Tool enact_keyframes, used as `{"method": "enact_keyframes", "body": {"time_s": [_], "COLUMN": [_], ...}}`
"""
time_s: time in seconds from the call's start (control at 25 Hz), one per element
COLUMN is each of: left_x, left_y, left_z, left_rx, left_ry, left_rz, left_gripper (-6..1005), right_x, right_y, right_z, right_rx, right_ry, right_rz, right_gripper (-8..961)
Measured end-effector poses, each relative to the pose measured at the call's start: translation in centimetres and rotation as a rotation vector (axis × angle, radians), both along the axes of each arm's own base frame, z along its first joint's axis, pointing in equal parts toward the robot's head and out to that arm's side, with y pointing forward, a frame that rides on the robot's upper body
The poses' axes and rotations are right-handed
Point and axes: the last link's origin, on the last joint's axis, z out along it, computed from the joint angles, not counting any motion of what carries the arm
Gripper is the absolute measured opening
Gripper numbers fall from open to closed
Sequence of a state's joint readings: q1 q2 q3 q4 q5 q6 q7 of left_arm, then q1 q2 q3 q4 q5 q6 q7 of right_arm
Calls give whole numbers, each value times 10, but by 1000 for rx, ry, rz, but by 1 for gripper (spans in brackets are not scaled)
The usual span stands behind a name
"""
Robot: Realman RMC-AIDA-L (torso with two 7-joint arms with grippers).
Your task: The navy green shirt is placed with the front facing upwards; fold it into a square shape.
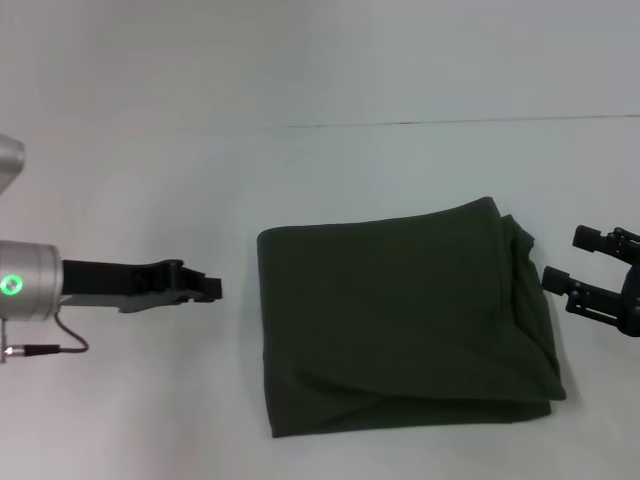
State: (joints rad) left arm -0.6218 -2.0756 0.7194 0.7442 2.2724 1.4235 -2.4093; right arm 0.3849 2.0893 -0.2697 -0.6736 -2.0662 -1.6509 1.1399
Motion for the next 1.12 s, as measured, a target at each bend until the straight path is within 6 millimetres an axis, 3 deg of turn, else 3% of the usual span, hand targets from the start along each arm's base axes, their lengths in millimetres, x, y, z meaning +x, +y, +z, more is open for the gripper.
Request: {"method": "enact_keyframes", "body": {"time_s": [0.2, 0.52, 0.76, 1.12], "left_x": [-2, 15, 19, 21], "left_y": [-2, -1, 0, -1], "left_z": [3, -15, -28, -35], "left_rx": [9, -76, -116, -132], "left_ry": [-25, -54, -20, -5], "left_rz": [5, 17, 30, 25], "left_gripper": [150, 178, 410, 633], "right_x": [-1, -1, -1, -2], "right_y": [3, 3, 3, 3], "right_z": [-4, -5, -4, -3], "right_rx": [-2, -3, -2, -2], "right_ry": [7, 7, 1, -3], "right_rz": [-5, -2, 5, 8], "right_gripper": [816, 816, 817, 817]}}
